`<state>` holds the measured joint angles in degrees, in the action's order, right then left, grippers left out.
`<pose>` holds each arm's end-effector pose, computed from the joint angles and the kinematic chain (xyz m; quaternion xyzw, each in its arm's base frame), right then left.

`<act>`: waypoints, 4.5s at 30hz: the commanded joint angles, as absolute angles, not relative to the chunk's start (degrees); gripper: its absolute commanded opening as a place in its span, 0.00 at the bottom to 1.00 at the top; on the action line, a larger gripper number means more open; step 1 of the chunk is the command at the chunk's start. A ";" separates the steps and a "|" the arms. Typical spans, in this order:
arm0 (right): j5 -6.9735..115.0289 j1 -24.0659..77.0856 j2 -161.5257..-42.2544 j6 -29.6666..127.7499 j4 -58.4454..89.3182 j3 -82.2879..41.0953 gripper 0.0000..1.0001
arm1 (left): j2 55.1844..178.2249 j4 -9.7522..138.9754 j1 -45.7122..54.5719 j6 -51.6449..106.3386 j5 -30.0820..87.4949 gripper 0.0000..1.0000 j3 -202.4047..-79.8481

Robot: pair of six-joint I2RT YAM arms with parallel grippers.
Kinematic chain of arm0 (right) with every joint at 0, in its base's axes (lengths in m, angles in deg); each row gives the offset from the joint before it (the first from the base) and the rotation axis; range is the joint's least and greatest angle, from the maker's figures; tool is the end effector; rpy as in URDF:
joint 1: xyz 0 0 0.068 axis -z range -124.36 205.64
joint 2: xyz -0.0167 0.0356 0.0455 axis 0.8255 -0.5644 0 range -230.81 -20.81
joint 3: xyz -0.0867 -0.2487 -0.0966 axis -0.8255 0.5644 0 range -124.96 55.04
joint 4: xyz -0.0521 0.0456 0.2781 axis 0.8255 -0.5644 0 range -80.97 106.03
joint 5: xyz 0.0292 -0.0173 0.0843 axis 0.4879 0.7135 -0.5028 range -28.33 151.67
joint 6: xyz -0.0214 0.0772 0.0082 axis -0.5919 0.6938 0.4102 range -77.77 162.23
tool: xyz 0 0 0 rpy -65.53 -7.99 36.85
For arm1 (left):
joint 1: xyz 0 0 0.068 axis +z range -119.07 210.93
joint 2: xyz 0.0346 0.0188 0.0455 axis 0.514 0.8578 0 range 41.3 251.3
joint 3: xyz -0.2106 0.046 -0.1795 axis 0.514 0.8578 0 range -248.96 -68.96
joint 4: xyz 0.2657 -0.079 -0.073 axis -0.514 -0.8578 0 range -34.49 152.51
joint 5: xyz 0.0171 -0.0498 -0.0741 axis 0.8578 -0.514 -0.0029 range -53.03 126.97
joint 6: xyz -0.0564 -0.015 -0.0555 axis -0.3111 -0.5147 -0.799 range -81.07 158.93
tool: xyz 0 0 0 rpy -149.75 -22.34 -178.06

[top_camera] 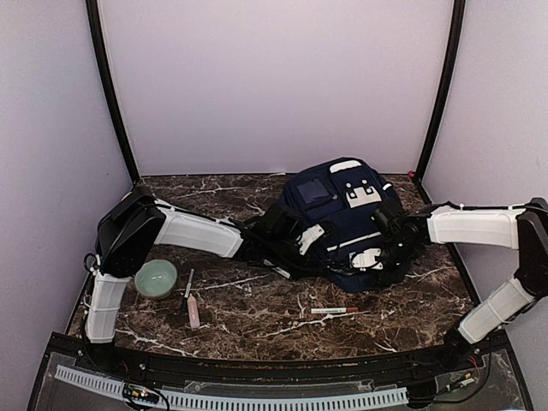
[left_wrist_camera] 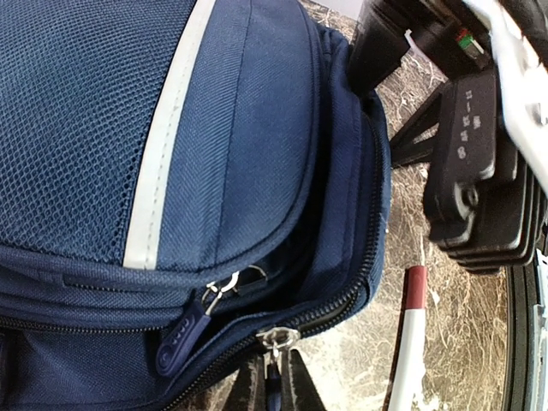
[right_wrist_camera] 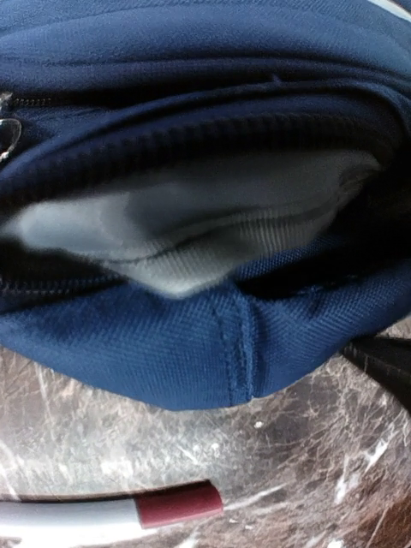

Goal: Pack the student bag
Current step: Adjust the student bag at the center of the board, then move the student bag to the center of the board, then pick up the student bag from the center of the board, then pass from the left arm to the right

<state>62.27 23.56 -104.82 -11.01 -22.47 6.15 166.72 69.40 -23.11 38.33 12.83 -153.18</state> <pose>0.2451 0.1527 0.1390 -0.6702 0.7284 -0.0312 0.1390 0.2912 -0.4499 0.1238 0.4760 0.7284 -0.3739 0.3210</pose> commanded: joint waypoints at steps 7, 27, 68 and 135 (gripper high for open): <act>74.20 14.10 -90.55 -2.90 -9.58 9.49 0.00 | 162.15 68.75 -20.44 38.34 15.78 0.00 -153.31; 48.42 3.86 -82.38 1.57 -29.06 11.69 0.30 | 162.35 68.46 -18.82 35.15 16.30 0.00 -151.50; 56.44 36.85 -132.81 18.29 -15.20 -25.03 0.31 | 173.01 70.59 -31.21 29.13 15.03 0.27 -166.01; 41.77 37.57 -99.00 18.06 -16.10 3.25 0.39 | 180.82 81.54 -24.87 37.98 17.72 0.00 -180.81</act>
